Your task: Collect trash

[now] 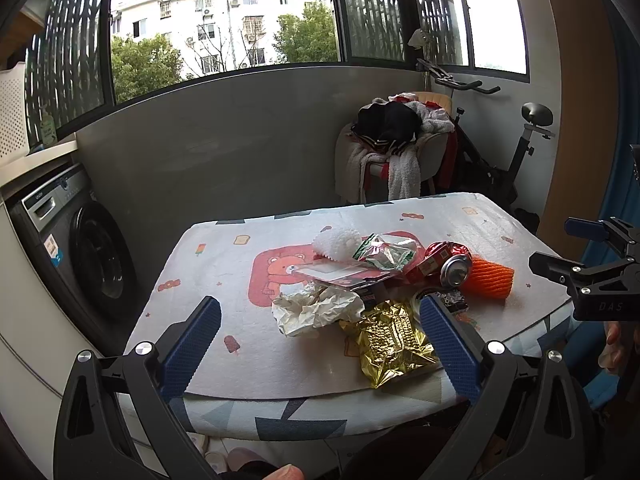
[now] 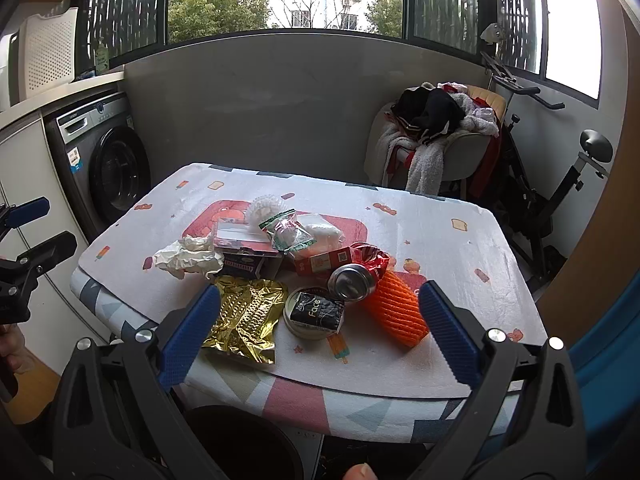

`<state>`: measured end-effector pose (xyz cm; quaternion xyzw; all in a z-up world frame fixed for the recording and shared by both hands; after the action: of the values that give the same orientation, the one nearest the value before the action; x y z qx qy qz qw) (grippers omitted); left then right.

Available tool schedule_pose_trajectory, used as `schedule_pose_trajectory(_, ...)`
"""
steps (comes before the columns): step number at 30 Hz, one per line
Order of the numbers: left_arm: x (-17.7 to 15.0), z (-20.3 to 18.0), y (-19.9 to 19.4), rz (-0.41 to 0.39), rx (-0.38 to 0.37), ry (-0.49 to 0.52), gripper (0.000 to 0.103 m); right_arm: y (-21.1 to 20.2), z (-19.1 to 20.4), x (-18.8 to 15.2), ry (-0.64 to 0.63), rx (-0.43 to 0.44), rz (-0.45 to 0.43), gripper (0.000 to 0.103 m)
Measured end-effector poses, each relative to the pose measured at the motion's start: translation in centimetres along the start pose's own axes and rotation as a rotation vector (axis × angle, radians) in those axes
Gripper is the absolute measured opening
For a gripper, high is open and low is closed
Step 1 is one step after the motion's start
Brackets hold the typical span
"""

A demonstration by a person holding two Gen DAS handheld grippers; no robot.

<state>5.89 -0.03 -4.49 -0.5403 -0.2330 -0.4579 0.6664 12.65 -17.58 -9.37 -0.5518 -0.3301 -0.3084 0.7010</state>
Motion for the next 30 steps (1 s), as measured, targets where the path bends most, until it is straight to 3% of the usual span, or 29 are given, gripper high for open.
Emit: schedule_pose_trajectory(30,-0.08,-0.05,0.05,0.006,-0.001,-0.001,0.097,0.13,-0.12,-0.08,-0.002,-0.003,0.002,0.097)
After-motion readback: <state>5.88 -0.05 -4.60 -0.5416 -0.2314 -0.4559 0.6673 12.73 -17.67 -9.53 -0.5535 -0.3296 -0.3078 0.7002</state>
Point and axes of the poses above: each gripper's, at about its wrist camera, not at the fingertips, and y roughly the way its jaws point, z to its left, x to its top, the point moved 7 cm from there along y, roughly the way its jaws point, and after that the axes turned 13 degrees about y, right-handed, at the moved point
